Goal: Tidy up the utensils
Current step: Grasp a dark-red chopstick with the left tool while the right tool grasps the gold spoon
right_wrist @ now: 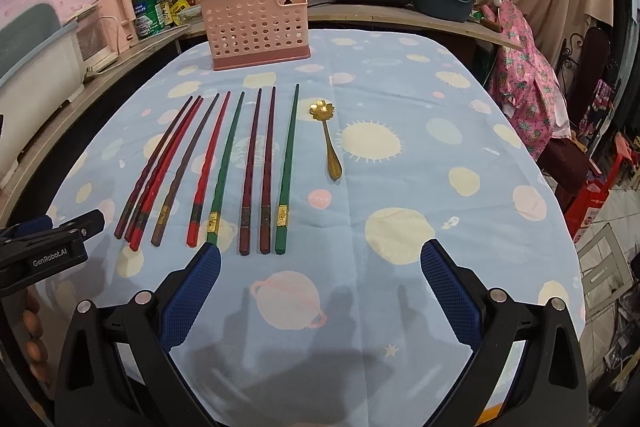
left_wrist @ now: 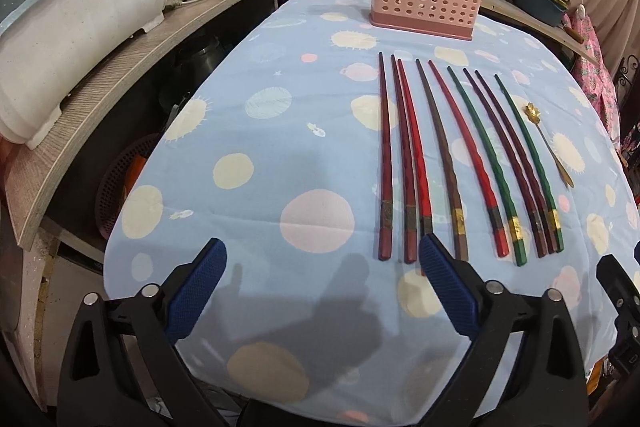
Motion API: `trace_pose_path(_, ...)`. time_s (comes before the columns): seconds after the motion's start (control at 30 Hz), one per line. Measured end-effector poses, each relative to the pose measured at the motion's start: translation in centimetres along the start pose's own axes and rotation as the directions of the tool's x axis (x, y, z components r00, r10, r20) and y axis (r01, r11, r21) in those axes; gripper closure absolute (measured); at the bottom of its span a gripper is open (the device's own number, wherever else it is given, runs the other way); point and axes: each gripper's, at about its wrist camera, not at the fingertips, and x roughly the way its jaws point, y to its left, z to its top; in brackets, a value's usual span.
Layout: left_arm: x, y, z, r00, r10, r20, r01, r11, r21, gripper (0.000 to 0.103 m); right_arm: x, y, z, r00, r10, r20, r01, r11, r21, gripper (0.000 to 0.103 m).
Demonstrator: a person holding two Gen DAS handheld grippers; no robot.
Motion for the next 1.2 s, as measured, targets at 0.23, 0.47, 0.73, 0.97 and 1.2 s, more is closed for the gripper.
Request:
trace_pose_path(0.23, 2.4, -0.5, 0.8, 1.000, -0.006, -0.029, 0.007, 1.000, 0.015, 0.021, 1.6, -0.4, 0.9, 1.000, -0.004, -0.016, 0.004, 1.000, 0.003, 0.007)
trace_pose_path(0.47, 3.7, -0.6, 1.1, 0.997, -0.036, -0.063, 0.037, 0.999, 0.021, 0.047, 3.1, -1.0, 2.5, 1.000, -0.005, -0.008, 0.005, 1.000, 0.014, 0.007)
trace_pose_path(0.73, 3.5, -0.7, 1.5, 0.996, -0.069, -0.059, 0.070, 0.997, 0.021, 0.076, 6.1, -2.1, 4.8, 0.999, 0.027, -0.023, -0.025, 0.998, 0.053, 0.028)
trace_pose_path(0.97, 3.9, -0.9, 1.8, 0.996, -0.072, -0.060, 0.073, 0.997, 0.017, 0.089, 9.1, -3.0, 5.6, 0.992, 0.106, -0.073, -0.098, 0.989, 0.114, 0.062)
trace_pose_path(1.2, 4.0, -1.0, 2.0, 0.995, -0.074, -0.061, 0.074, 0.997, 0.012, 0.091, 10.4, -2.6, 5.5, 0.985, 0.142, -0.096, -0.131, 0.985, 0.113, 0.088)
